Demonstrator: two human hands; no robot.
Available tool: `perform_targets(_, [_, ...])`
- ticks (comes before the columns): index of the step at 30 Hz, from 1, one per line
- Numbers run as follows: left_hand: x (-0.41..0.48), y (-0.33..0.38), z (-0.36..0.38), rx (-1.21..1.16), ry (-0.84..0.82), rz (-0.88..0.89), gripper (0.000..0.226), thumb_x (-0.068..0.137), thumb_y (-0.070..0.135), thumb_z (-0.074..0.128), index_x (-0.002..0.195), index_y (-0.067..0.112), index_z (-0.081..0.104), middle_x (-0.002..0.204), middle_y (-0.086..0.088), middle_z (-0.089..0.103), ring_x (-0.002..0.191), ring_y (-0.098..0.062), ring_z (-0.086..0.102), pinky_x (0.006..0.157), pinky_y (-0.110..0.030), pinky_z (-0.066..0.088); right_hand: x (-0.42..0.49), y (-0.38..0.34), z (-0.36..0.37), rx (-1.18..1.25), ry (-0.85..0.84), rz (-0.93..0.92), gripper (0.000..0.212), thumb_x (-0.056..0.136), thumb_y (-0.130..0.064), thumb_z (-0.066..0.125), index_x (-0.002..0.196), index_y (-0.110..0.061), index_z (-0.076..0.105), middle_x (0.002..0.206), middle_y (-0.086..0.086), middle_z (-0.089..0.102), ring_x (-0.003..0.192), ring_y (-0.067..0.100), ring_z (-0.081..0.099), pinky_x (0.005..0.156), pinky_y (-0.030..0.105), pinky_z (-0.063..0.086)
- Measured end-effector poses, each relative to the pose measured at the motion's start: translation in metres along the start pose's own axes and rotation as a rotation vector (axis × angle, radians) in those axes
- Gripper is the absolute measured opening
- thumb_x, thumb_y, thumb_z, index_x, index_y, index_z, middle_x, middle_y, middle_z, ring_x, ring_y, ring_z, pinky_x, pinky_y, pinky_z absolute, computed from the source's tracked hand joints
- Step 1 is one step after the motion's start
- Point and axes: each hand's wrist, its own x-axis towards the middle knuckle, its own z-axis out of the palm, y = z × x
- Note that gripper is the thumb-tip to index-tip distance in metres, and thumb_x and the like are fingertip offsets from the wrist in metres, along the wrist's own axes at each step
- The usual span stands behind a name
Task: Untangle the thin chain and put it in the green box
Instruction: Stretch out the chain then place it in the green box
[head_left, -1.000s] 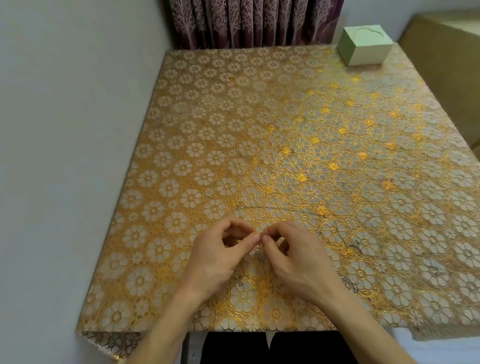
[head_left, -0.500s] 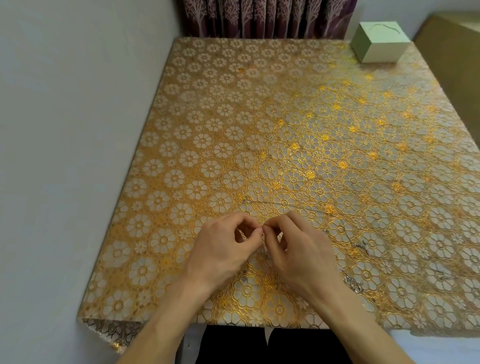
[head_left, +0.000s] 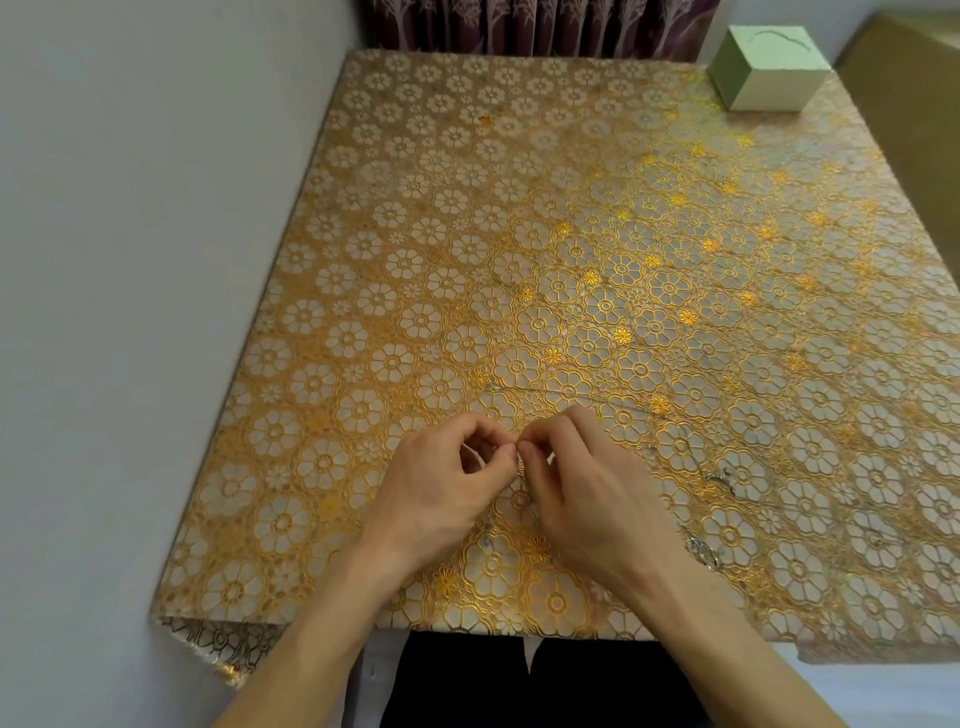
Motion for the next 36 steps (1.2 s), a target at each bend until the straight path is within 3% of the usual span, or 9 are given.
perform_targets(3, [0.000,0.000,-0.001,-0.021,0.010,0.003,0.005,0.090,0.030,0.070,0.085,0.028,0.069,0.071,0.023,0.065,0.059,0.003,0.055,0.056,-0.012,0.043,-0.001,-0.002,0.002,0.002,-0.014,0.020,0.026,0.102,-0.038,0.040,0.100,-0.019,0.057,0.096,-0.004,0.056,0.062,0.019,0.057,0.045,0.037,0.048])
perform_targets(7, [0.000,-0.003,-0.002,-0.073,0.019,-0.010,0.006,0.092,0.030,0.070,0.087,0.027,0.071,0.067,0.023,0.063,0.057,0.004,0.054,0.055,-0.011,0.042,-0.001,-0.003,0.002,0.198,-0.069,0.144,0.026,0.099,-0.046,0.039,0.101,-0.027,0.056,0.099,-0.015,0.054,0.072,0.007,0.057,0.064,0.041,0.053])
perform_targets(10, [0.000,-0.005,-0.005,-0.120,0.008,-0.028,0.006,0.093,0.032,0.069,0.089,0.028,0.072,0.066,0.021,0.063,0.059,0.002,0.054,0.056,-0.014,0.044,0.003,-0.001,0.001,0.313,-0.096,0.188,0.020,0.098,-0.046,0.046,0.099,-0.031,0.057,0.097,-0.019,0.056,0.073,0.005,0.059,0.068,0.039,0.053])
perform_targets(14, [0.002,-0.002,-0.011,-0.141,-0.001,-0.012,0.007,0.093,0.035,0.068,0.088,0.031,0.071,0.077,0.001,0.069,0.070,-0.018,0.062,0.065,-0.031,0.052,0.008,-0.004,0.000,0.291,-0.120,0.139,0.027,0.098,-0.049,0.040,0.100,-0.028,0.058,0.096,-0.017,0.056,0.073,0.003,0.057,0.067,0.032,0.050])
perform_targets(18, [0.004,0.000,-0.021,-0.068,0.002,0.000,0.009,0.093,0.039,0.066,0.093,0.032,0.071,0.078,0.012,0.069,0.069,-0.003,0.061,0.065,-0.022,0.052,0.017,-0.008,-0.001,0.244,-0.143,0.116,0.023,0.098,-0.044,0.040,0.095,-0.027,0.054,0.094,-0.013,0.055,0.074,0.007,0.054,0.066,0.034,0.048])
perform_targets(21, [0.007,-0.001,-0.032,-0.062,0.034,0.011,0.009,0.096,0.036,0.064,0.095,0.030,0.070,0.085,0.009,0.072,0.074,-0.008,0.065,0.068,-0.022,0.053,0.022,-0.010,-0.001,0.296,-0.227,0.156,0.017,0.100,-0.044,0.045,0.102,-0.029,0.052,0.096,-0.017,0.054,0.072,0.006,0.057,0.064,0.026,0.044])
perform_targets(25, [0.006,0.001,-0.041,-0.284,0.027,-0.026,0.009,0.100,0.019,0.059,0.104,0.013,0.064,0.094,-0.001,0.075,0.073,-0.013,0.067,0.066,-0.020,0.052,0.024,-0.008,-0.001,0.363,-0.417,0.188,0.018,0.101,-0.037,0.053,0.117,-0.030,0.059,0.086,-0.018,0.064,0.063,-0.005,0.057,0.060,0.014,0.036])
perform_targets(29, [0.003,-0.005,-0.050,-0.398,0.114,-0.110,0.008,0.101,0.014,0.056,0.106,0.010,0.061,0.090,-0.003,0.075,0.069,-0.013,0.066,0.062,-0.023,0.052,0.023,-0.003,-0.008,0.300,-0.404,0.205,0.016,0.101,-0.034,0.054,0.101,-0.027,0.068,0.082,-0.015,0.064,0.061,-0.004,0.053,0.059,0.017,0.036])
perform_targets(36, [0.005,-0.022,-0.065,-0.228,0.301,-0.123,0.007,0.103,0.023,0.052,0.103,0.027,0.058,0.092,0.005,0.070,0.070,-0.004,0.065,0.067,-0.021,0.049,0.014,0.023,-0.040,0.403,-0.314,0.305,0.013,0.101,-0.035,0.056,0.095,-0.031,0.067,0.080,-0.016,0.066,0.054,0.011,0.053,0.052,0.019,0.038])
